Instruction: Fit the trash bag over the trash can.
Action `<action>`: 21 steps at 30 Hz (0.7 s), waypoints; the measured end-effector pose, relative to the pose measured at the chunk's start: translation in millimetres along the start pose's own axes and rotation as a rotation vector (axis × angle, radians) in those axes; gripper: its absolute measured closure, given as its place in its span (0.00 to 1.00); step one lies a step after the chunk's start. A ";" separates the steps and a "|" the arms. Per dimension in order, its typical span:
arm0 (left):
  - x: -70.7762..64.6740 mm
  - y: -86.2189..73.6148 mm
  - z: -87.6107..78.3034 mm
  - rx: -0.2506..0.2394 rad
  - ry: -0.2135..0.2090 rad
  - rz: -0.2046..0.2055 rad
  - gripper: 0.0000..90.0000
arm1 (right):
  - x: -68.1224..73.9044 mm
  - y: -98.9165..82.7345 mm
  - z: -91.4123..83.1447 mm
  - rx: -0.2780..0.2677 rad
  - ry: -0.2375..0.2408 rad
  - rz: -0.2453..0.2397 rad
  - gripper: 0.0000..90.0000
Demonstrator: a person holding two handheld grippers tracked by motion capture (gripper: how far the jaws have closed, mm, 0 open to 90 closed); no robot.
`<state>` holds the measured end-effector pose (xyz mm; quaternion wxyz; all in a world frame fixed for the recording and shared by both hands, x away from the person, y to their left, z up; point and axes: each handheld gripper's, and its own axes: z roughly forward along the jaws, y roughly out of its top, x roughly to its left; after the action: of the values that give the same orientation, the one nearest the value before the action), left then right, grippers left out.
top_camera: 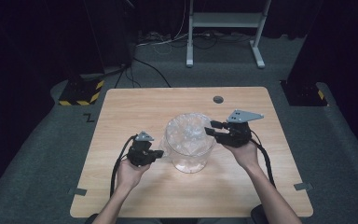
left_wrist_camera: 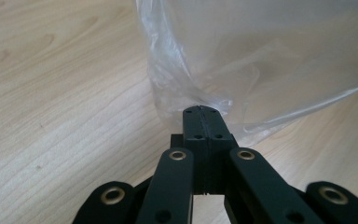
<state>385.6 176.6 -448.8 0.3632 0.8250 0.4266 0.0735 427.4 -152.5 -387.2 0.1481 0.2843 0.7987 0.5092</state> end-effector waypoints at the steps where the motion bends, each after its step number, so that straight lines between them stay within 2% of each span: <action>1: 0.0 -0.6 2.0 0.004 0.007 -0.002 1.00 | 0.0 -0.3 0.5 0.003 0.001 -0.001 0.67; 3: 0.7 -1.0 2.7 -0.005 0.020 -0.004 0.99 | 0.2 -0.7 1.5 0.008 0.006 0.000 0.67; 4: 1.5 -0.9 1.5 -0.021 0.033 0.000 0.95 | 0.5 -0.8 2.0 0.010 0.008 0.000 0.67; 7: 5.0 -1.1 -7.2 -0.086 0.029 -0.019 0.75 | 0.5 -1.2 3.0 0.019 0.022 -0.001 0.69; 9: 6.7 -1.3 -14.4 -0.143 0.030 -0.025 0.62 | 0.1 -1.8 3.9 0.031 0.032 -0.004 0.76; 11: 6.4 -0.8 -20.4 -0.186 0.033 -0.020 0.56 | -0.1 -2.8 5.2 0.046 0.051 -0.006 0.84; 16: 4.3 3.1 -31.5 -0.250 0.017 -0.013 0.48 | 2.4 -4.9 7.7 0.079 0.095 -0.029 0.99; 21: 2.4 6.7 -38.7 -0.284 0.007 -0.011 0.45 | 7.9 -6.4 6.6 0.096 0.132 -0.050 1.00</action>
<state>374.7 196.7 -416.8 0.4753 0.7626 0.4178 0.1340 422.7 -145.0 -395.4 0.0939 0.2368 0.8372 0.4840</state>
